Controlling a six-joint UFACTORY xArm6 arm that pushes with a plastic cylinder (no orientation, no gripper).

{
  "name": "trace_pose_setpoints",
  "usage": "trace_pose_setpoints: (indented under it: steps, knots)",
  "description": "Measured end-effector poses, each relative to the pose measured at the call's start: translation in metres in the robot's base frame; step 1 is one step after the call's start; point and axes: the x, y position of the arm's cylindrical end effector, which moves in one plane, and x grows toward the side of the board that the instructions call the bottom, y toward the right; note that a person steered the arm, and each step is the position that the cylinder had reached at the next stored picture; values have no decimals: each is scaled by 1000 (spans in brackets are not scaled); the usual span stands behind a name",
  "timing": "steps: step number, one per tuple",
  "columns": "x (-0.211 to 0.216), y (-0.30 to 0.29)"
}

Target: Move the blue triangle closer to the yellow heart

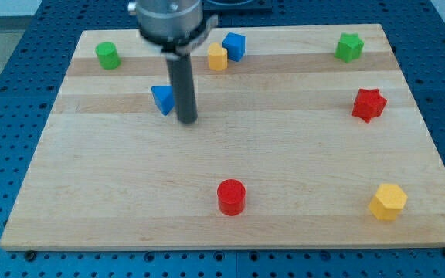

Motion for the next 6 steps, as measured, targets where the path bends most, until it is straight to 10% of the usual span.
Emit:
trace_pose_setpoints:
  steps: [1,3,6]
  knots:
    - [37,-45]
    - [-61,-79]
    - [-54,-65]
